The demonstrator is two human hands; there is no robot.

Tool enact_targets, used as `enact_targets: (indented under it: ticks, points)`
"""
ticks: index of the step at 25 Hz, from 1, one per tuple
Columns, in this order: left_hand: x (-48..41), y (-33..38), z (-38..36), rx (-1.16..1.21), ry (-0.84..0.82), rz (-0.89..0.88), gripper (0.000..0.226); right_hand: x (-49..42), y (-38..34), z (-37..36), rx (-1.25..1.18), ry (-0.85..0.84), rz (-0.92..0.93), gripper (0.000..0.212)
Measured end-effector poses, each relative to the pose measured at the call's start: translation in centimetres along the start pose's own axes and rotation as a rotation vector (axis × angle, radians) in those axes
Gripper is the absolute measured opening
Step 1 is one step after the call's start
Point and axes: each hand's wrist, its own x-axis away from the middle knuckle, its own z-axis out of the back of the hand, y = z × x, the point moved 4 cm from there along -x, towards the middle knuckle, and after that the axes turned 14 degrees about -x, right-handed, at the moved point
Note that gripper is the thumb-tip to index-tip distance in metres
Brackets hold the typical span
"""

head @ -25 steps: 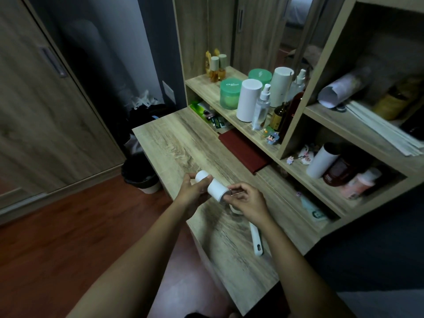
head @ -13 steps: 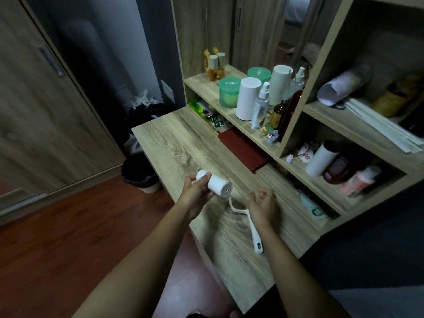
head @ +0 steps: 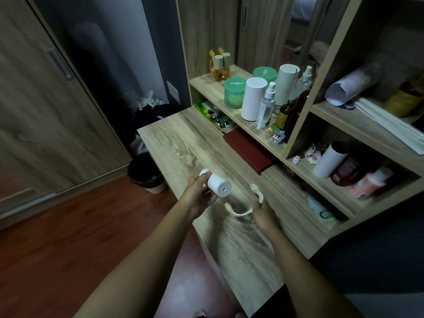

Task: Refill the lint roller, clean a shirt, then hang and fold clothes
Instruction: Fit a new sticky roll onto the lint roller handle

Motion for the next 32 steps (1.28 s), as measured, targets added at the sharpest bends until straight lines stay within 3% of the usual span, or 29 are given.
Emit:
enact_targets:
  ticks: [4,8,13,18,32]
  points:
    - [-0.1,-1.9,0.2,-0.061,0.017,0.114,0.042,3.1,-3.2,1.1,0.01,-0.022,0.209,0.031]
    - [-0.3,-3.0,-0.5,0.019,-0.012,0.156,0.049,4.2,-4.5,2.1,0.109,-0.041,0.255,0.027]
    - [-0.4,-3.0,-1.5,-0.024,-0.024,0.115,0.039,5.0,-5.7,2.6,0.184,-0.016,0.3,0.025]
    - [0.5,-2.7,-2.4,0.096,-0.089,0.123,0.035,5.4,-6.5,2.5,0.227,-0.002,0.338,0.025]
    - [2.2,-1.8,-3.4,-0.156,-0.27,-0.083,0.029,7.2,-7.7,2.0,0.36,0.057,0.429,0.034]
